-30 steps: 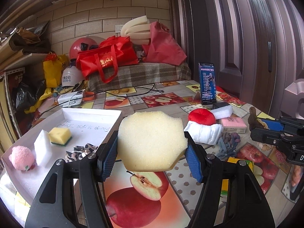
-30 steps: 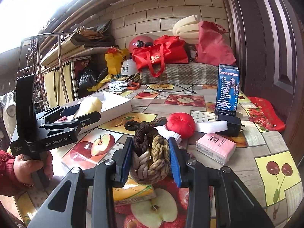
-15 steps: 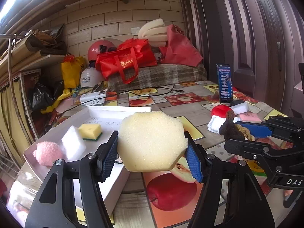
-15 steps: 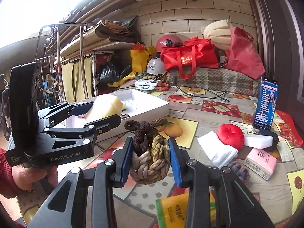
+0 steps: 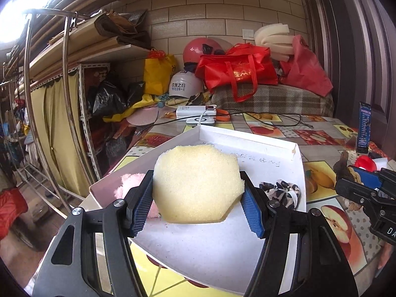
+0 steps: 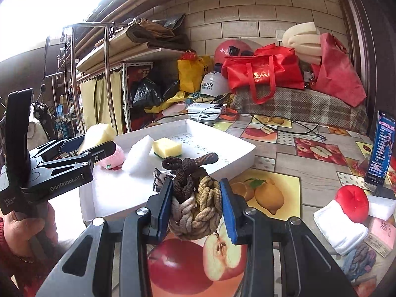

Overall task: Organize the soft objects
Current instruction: 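Carry the yellow sponge and braided rope with both grippers over the tray, then open both grippers to release the yellow sponge and rope into the tray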

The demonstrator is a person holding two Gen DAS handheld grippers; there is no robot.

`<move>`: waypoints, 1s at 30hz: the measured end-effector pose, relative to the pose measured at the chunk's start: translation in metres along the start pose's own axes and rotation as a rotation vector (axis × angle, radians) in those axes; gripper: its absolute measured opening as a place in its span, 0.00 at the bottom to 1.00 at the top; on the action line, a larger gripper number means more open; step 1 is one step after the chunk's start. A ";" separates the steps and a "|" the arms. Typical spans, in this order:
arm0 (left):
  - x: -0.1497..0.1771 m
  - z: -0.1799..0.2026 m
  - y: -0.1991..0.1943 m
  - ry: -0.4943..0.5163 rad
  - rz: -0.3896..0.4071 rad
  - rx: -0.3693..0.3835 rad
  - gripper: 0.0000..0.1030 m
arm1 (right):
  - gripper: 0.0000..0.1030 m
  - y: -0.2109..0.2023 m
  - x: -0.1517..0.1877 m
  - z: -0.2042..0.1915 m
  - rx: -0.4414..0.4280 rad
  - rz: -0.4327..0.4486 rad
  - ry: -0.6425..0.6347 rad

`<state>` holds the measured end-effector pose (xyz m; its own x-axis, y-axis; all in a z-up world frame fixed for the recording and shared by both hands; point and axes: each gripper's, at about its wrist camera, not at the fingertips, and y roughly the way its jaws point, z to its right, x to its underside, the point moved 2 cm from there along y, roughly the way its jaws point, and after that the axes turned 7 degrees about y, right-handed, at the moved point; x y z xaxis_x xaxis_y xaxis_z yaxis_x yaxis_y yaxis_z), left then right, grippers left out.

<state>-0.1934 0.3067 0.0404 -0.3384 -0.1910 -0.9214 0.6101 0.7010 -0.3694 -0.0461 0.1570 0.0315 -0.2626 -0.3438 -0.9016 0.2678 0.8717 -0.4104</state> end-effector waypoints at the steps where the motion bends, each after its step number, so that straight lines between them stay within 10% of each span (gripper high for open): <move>1: -0.001 -0.004 0.005 -0.009 -0.004 -0.001 0.64 | 0.36 0.005 -0.002 -0.003 0.004 0.000 -0.006; 21: -0.014 -0.024 0.051 -0.081 -0.050 0.017 0.67 | 0.38 0.086 -0.029 -0.034 0.067 -0.087 -0.080; 26: -0.014 -0.027 0.049 -0.093 -0.039 -0.009 0.88 | 0.85 0.083 -0.030 -0.031 0.084 -0.068 -0.064; 30: -0.014 -0.027 0.046 -0.092 -0.030 -0.057 1.00 | 0.85 0.084 -0.030 -0.033 0.088 -0.069 -0.070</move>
<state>-0.1797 0.3601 0.0397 -0.2871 -0.2728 -0.9182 0.5578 0.7317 -0.3918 -0.0464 0.2521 0.0290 -0.2189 -0.4277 -0.8770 0.3326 0.8123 -0.4792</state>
